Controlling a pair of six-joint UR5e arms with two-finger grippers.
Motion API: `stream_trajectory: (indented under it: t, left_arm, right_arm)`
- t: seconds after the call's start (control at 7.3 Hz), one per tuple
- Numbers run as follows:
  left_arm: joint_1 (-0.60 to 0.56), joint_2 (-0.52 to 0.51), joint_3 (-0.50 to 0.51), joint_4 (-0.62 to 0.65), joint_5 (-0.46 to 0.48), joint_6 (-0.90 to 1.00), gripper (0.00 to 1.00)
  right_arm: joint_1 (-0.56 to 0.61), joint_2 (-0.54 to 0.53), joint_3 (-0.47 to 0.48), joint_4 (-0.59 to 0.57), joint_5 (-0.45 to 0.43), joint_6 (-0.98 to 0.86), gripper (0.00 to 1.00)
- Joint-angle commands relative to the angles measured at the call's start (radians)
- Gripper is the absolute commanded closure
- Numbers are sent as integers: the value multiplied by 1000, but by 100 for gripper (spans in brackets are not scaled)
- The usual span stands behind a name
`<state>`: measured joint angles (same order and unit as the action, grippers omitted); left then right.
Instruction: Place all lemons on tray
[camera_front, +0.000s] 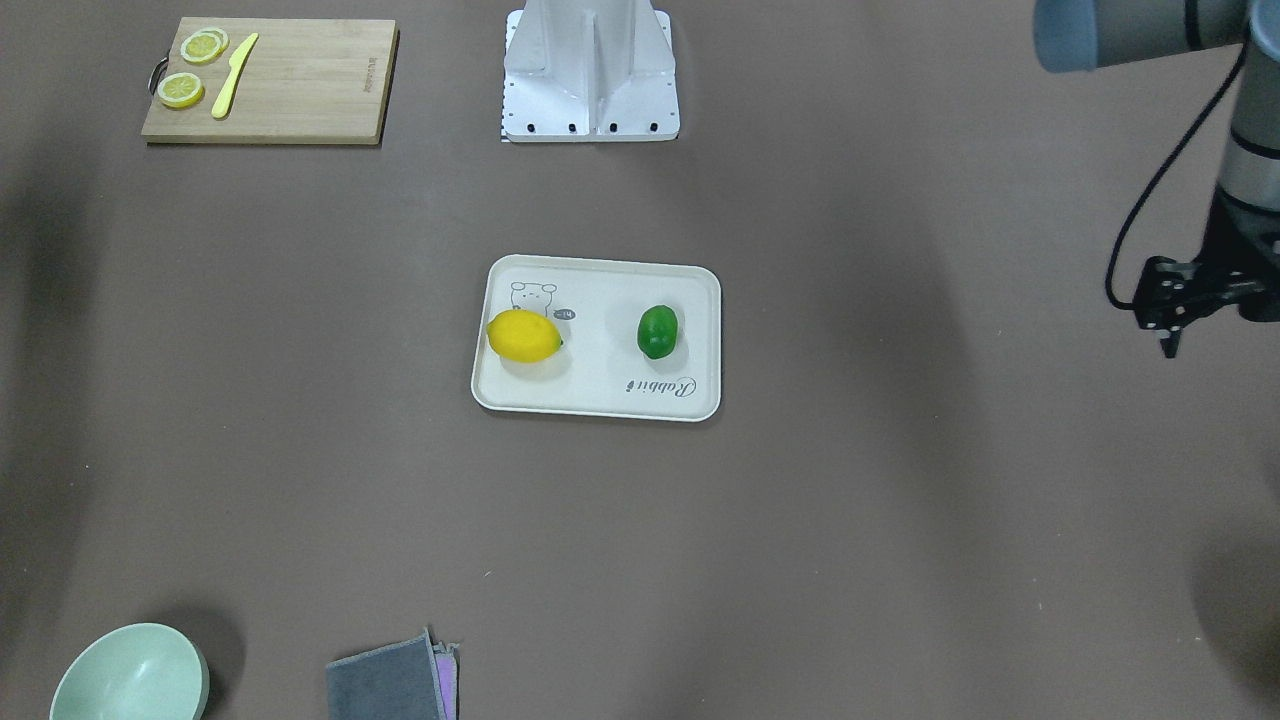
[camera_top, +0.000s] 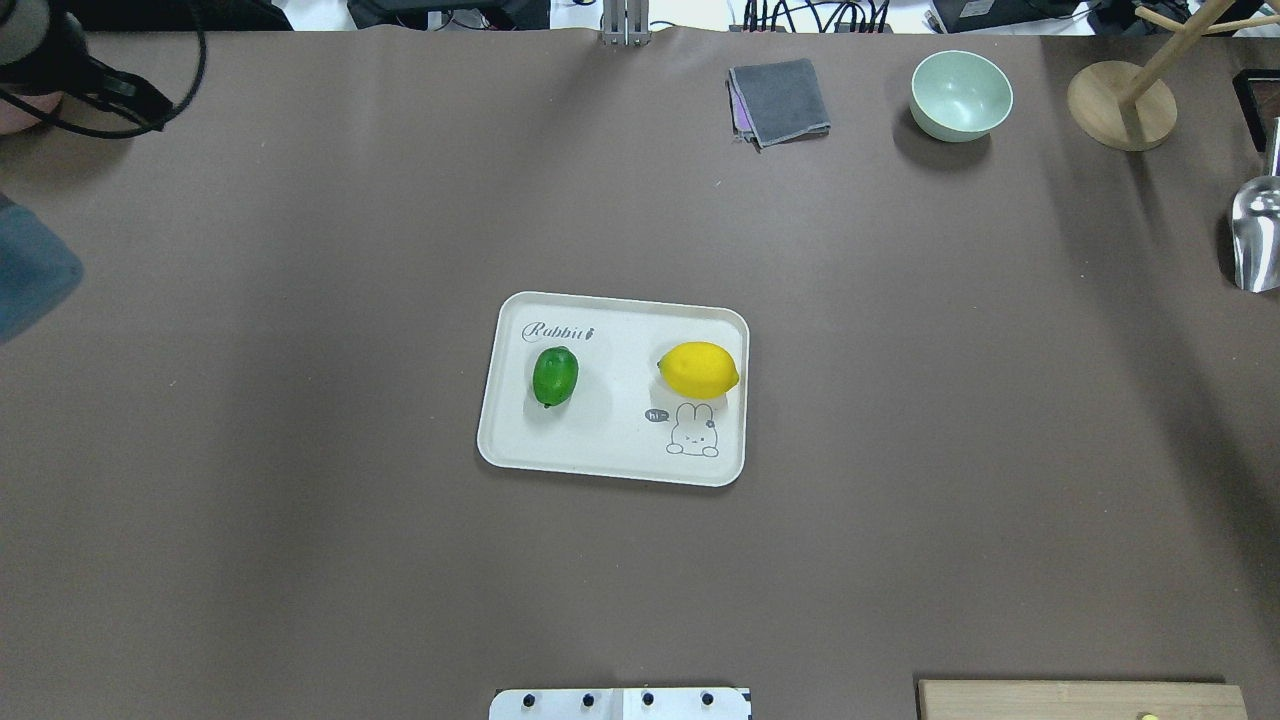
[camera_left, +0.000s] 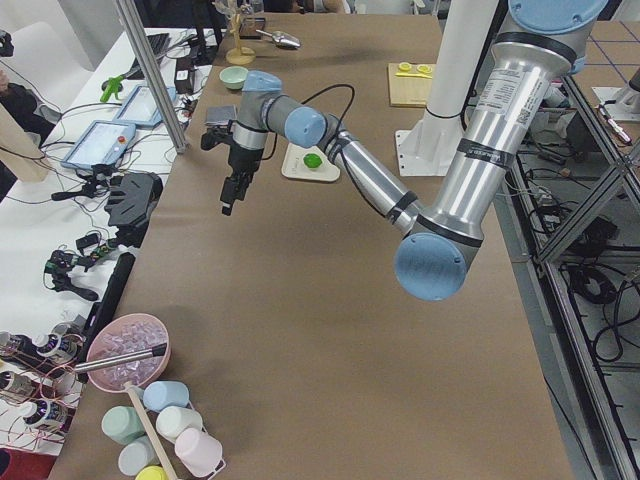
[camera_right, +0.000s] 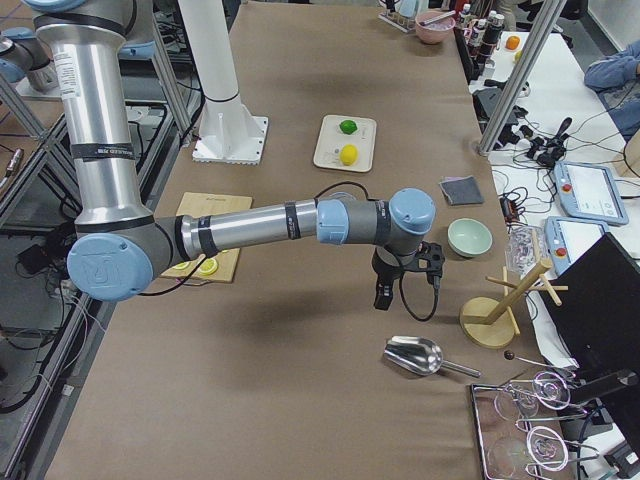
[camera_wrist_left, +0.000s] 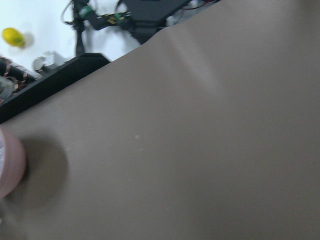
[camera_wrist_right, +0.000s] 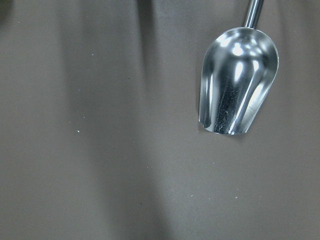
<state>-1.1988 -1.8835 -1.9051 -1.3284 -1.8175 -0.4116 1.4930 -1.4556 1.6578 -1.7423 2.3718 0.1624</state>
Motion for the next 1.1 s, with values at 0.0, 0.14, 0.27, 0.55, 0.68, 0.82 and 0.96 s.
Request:
stream_trajectory:
  t: [0.0, 0.14, 0.27, 0.55, 0.68, 0.82, 0.96]
  left_arm:
    - [-173, 111, 143, -65, -289, 14, 2]
    - [-244, 213, 206, -218, -355, 93, 2]
    - [-284, 306, 233, -339, -414, 115, 2]
    - [-327, 339, 236, -347, -482, 123, 2]
    - [-335, 365, 235, -353, -482, 125, 2]
    - [-341, 368, 233, -354, -485, 126, 2]
    - [-352, 386, 233, -353, -487, 126, 2]
  right_arm:
    - [3, -5, 4, 1, -11, -1, 0]
    - [1, -18, 4, 7, -16, -1, 0]
    - [1, -20, 0, 10, -16, -1, 0]
    - [1, -19, 5, 10, -14, 2, 0]
    - [1, -17, 8, 10, -13, 5, 0]
    - [1, -19, 8, 10, -11, 5, 0]
    - [1, -19, 8, 10, -11, 5, 0]
